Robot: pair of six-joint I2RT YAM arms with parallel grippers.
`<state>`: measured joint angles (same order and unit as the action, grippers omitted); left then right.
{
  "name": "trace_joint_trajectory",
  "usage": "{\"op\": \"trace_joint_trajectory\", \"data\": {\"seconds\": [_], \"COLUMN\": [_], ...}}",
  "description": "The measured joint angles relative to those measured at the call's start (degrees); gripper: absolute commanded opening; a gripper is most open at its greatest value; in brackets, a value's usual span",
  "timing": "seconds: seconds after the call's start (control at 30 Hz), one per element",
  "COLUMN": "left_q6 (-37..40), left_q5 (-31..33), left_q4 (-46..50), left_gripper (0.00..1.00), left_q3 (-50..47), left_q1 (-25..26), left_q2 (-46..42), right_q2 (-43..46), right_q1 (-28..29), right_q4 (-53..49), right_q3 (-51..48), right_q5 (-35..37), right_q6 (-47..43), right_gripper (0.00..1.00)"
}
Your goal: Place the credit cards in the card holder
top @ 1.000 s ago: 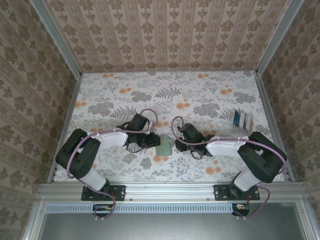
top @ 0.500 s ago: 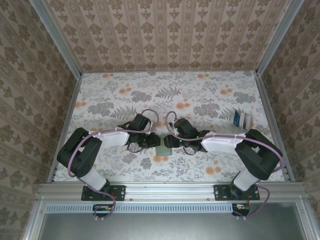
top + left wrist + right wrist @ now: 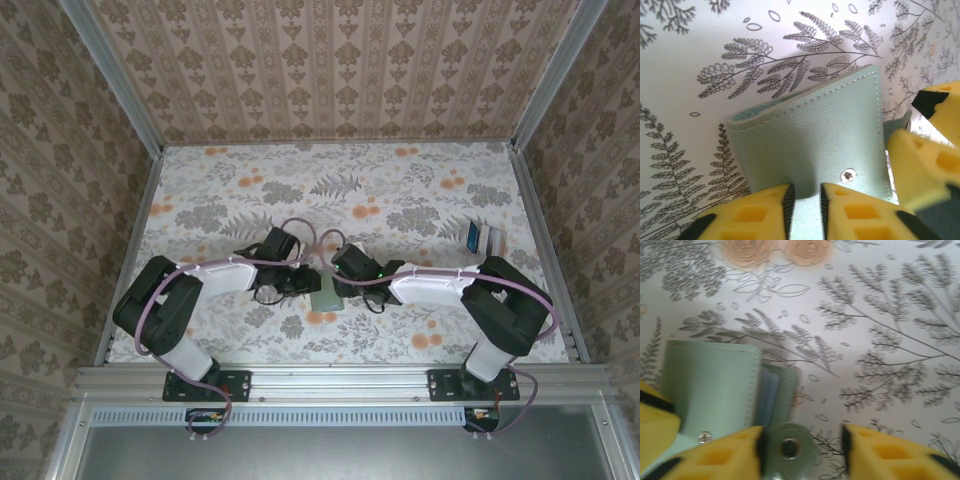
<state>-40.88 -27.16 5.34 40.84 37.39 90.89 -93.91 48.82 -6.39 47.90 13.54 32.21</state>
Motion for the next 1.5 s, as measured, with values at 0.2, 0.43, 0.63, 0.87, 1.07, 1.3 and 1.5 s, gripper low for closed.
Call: {"op": "trace_joint_trajectory", "data": {"seconds": [0.2, 0.43, 0.63, 0.87, 1.07, 1.3, 1.5], "left_q6": [0.0, 0.0, 0.3, 0.5, 0.4, 0.4, 0.4], "left_q5": [0.8, 2.3, 3.5, 3.7, 3.7, 3.7, 3.5], "left_q4": [-0.1, 0.2, 2.0, 4.0, 6.3, 7.2, 6.8], "left_gripper": [0.37, 0.39, 0.38, 0.37, 0.38, 0.37, 0.37], "left_q3": [-1.9, -3.3, -3.9, -4.3, -6.5, -8.7, -9.7], "left_q1": [-1.5, -1.5, -1.6, -3.3, -7.1, -9.4, -9.4], "left_q2": [-2.8, -5.2, -6.8, -8.7, -15.9, -19.0, -16.4], "right_q2": [4.3, 6.0, 5.7, -1.4, -6.7, -9.0, -9.0], "right_q1": [-0.1, -1.3, -1.4, -0.9, -0.6, -0.5, -0.5], "right_q4": [-1.6, -1.1, -0.3, 1.1, 0.7, -2.1, -3.3], "right_q3": [-0.5, -1.1, -0.9, 5.5, 10.1, 13.1, 13.3], "right_q5": [1.1, -2.1, -7.7, -13.8, -14.4, -12.0, -10.5], "right_q6": [1.3, 3.6, 4.2, 2.2, -1.7, -4.3, -5.1], "right_gripper": [0.38, 0.27, 0.47, 0.53, 0.52, 0.29, 0.18]}}
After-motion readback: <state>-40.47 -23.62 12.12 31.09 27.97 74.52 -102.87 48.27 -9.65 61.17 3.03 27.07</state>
